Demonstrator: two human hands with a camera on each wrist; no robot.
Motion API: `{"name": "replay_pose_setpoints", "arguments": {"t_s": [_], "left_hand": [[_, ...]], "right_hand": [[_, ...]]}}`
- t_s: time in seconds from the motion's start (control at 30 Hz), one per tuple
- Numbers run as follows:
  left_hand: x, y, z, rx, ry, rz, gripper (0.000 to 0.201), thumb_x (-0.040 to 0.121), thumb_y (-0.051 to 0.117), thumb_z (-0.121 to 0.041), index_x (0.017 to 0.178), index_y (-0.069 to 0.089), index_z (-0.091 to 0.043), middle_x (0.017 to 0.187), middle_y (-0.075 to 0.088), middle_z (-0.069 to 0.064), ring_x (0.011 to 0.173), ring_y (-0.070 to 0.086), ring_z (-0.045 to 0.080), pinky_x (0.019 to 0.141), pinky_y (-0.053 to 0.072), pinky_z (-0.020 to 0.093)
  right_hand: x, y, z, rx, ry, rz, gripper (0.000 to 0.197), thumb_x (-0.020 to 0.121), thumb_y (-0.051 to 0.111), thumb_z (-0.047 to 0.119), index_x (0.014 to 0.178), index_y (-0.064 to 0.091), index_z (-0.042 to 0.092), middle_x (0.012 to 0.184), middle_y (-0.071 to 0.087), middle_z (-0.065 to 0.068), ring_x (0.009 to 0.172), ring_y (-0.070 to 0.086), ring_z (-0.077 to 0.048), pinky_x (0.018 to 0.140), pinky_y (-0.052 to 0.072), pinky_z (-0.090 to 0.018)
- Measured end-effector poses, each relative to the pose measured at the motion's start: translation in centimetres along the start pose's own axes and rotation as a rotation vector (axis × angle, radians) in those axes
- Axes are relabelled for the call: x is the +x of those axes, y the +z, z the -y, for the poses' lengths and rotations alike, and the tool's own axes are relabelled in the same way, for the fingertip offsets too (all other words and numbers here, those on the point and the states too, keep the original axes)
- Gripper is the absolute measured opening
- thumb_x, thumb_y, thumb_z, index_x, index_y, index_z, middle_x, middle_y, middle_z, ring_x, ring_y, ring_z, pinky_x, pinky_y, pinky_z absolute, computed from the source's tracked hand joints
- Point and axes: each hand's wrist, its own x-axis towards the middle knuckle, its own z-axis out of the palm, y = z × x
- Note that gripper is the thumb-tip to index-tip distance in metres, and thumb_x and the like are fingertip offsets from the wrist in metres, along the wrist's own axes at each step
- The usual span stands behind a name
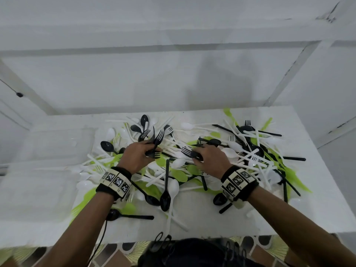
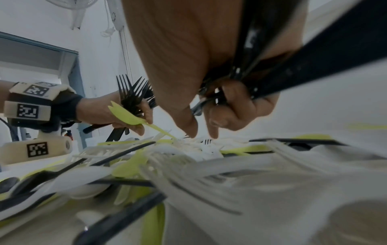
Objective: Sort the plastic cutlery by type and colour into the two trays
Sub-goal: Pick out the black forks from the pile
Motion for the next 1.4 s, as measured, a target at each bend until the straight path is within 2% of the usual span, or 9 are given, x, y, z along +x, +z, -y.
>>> {"name": "replay_pose_setpoints", "arguments": {"t_s": [0.2, 0.37, 0.5, 0.63, 0.83, 0.97, 1.07, 1.17, 1.4], "left_hand": [[0.4, 0.4, 0.1, 0.096, 0.0, 0.151, 0.025, 0.079, 0.066, -0.017, 0.104, 0.073, -0.015, 0.113, 0.072, 0.004, 0.095, 0.07, 0.036, 0.066, 0.057, 0.041], [0.9, 1.4, -0.6, -0.08, -0.023, 0.143, 0.043, 0.075, 0.041, -0.042, 0.098, 0.072, -0.022, 0.106, 0.068, -0.004, 0.093, 0.068, 0.026, 0.068, 0.055, 0.04], [2.2, 1.6, -2.6, -0.086, -0.038, 0.14, 0.037, 0.077, 0.052, -0.037, 0.106, 0.074, -0.027, 0.118, 0.069, -0.002, 0.107, 0.067, 0.023, 0.079, 0.056, 0.036], [3.7, 1.8, -4.7, -0.089, -0.025, 0.15, 0.041, 0.076, 0.061, -0.046, 0.11, 0.075, -0.028, 0.127, 0.069, 0.0, 0.113, 0.067, 0.02, 0.085, 0.055, 0.033], [6.0, 4.1, -10.1, -0.038, 0.042, 0.097, 0.014, 0.086, 0.074, -0.028, 0.097, 0.076, -0.02, 0.103, 0.071, 0.0, 0.091, 0.068, 0.029, 0.064, 0.042, 0.028], [7.4, 7.6, -14.8, 0.114, -0.009, 0.21, 0.029, 0.088, 0.069, -0.054, 0.086, 0.069, -0.025, 0.093, 0.067, -0.002, 0.087, 0.065, 0.026, 0.063, 0.047, 0.034], [7.8, 10.1, -16.9, 0.259, -0.103, 0.31, 0.034, 0.087, 0.066, -0.058, 0.081, 0.06, -0.026, 0.099, 0.068, -0.001, 0.094, 0.066, 0.025, 0.064, 0.041, 0.031], [7.6, 11.0, -17.2, 0.246, -0.225, 0.307, 0.035, 0.09, 0.066, -0.056, 0.086, 0.063, -0.021, 0.098, 0.068, 0.004, 0.094, 0.066, 0.028, 0.065, 0.039, 0.031], [6.2, 9.3, -17.1, 0.259, -0.424, 0.236, 0.017, 0.088, 0.068, -0.036, 0.089, 0.069, -0.019, 0.094, 0.071, 0.006, 0.095, 0.068, 0.031, 0.068, 0.05, 0.034]], "right_hand": [[1.4, 1.4, 1.9, -0.147, 0.161, 0.057, 0.038, 0.097, 0.056, 0.046, 0.107, 0.064, 0.01, 0.106, 0.062, -0.013, 0.099, 0.063, -0.034, 0.078, 0.051, -0.04], [0.7, 1.4, 2.2, 0.089, 0.109, 0.071, 0.028, 0.094, 0.061, 0.033, 0.074, 0.059, 0.014, 0.069, 0.057, -0.004, 0.066, 0.055, -0.025, 0.059, 0.041, -0.034], [0.5, -1.3, -1.4, -0.029, 0.242, -0.092, 0.024, 0.093, 0.063, 0.032, 0.103, 0.07, 0.011, 0.095, 0.067, -0.011, 0.09, 0.065, -0.032, 0.073, 0.053, -0.04], [-0.8, -3.9, -7.3, -0.154, 0.419, -0.13, 0.029, 0.095, 0.062, 0.032, 0.109, 0.065, 0.006, 0.109, 0.062, -0.017, 0.102, 0.063, -0.038, 0.079, 0.054, -0.043], [-3.9, -4.9, -10.6, -0.143, 0.251, 0.045, 0.024, 0.094, 0.063, 0.034, 0.096, 0.07, 0.011, 0.089, 0.069, -0.011, 0.087, 0.067, -0.031, 0.068, 0.049, -0.036], [-5.4, -5.9, -11.2, 0.099, 0.152, 0.219, 0.025, 0.096, 0.064, 0.025, 0.074, 0.062, 0.013, 0.07, 0.059, -0.005, 0.065, 0.056, -0.017, 0.058, 0.035, -0.026], [-5.3, -7.4, -13.1, 0.186, 0.195, 0.159, 0.039, 0.096, 0.067, 0.032, 0.064, 0.05, 0.017, 0.06, 0.049, 0.002, 0.058, 0.051, -0.014, 0.053, 0.033, -0.025], [-3.8, -8.0, -14.9, 0.094, 0.23, -0.032, 0.024, 0.095, 0.064, 0.028, 0.078, 0.062, 0.01, 0.076, 0.064, -0.012, 0.08, 0.065, -0.033, 0.063, 0.038, -0.032], [0.6, -6.6, -12.6, -0.139, 0.165, -0.096, 0.027, 0.098, 0.058, 0.031, 0.113, 0.063, 0.009, 0.117, 0.059, -0.013, 0.104, 0.063, -0.036, 0.078, 0.051, -0.04]]}}
